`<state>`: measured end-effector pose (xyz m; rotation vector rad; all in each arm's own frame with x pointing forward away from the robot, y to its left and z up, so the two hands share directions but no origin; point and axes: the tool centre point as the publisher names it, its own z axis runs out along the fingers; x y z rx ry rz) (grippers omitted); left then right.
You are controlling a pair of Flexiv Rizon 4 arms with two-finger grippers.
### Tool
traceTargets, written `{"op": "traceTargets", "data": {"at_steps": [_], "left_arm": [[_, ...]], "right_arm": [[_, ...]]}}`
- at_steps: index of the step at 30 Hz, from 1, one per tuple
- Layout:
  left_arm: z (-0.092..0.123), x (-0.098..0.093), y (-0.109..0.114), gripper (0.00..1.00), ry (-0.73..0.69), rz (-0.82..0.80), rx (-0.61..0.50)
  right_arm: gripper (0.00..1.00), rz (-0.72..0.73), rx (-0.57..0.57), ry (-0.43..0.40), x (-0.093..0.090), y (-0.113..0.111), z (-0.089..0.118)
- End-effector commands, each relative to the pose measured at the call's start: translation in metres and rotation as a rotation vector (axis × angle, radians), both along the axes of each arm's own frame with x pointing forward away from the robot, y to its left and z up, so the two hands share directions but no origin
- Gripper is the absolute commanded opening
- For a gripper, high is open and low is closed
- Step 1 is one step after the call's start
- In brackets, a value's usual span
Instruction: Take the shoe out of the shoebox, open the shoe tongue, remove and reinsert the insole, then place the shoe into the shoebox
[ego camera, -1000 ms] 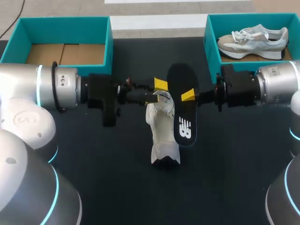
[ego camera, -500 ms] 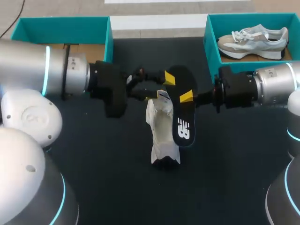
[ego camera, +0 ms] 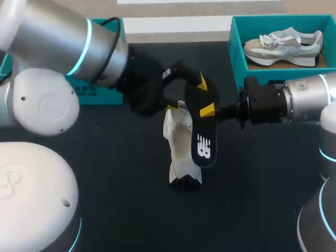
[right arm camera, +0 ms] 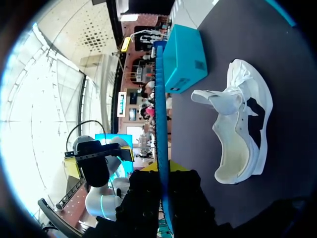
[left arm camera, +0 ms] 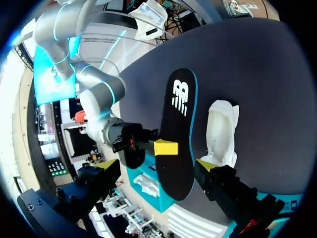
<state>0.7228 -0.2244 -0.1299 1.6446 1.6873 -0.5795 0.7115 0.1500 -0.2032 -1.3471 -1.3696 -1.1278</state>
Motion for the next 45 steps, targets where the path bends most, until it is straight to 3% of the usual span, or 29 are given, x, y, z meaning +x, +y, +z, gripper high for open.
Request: {"op": "traceTargets", "data": {"at_steps": [1,5,7,14,26,45], "left_arm": [[0.004,0.003,-0.007,1.00,0.070,0.078,0.459],[0.004,0.003,-0.007,1.00,0.070,0.078,0.459],[0.004,0.007,-0.008,1.00,0.144,0.068,0.509],[0.013,0.018,-0.013,1.00,0.203,0.066,0.648],[0.020,0.021,-0.013,1.00,0.161,0.084,0.819],[0.012,0.027,-0.012,1.00,0.164,0.087,0.797]], "right_arm": [[0.00,0.002,0.002,0.001,0.001,0.003,-0.002],[0.00,0.010,0.000,0.001,0.002,0.004,-0.002],[0.00,0.011,-0.001,0.000,0.001,0.004,-0.002],[0.00,0.012,-0.010,0.003,0.000,0.004,-0.002],[0.00,0.023,-0.019,-0.005,0.004,0.005,-0.002],[0.00,0.015,-0.023,-0.016,0.008,0.006,-0.002]]}}
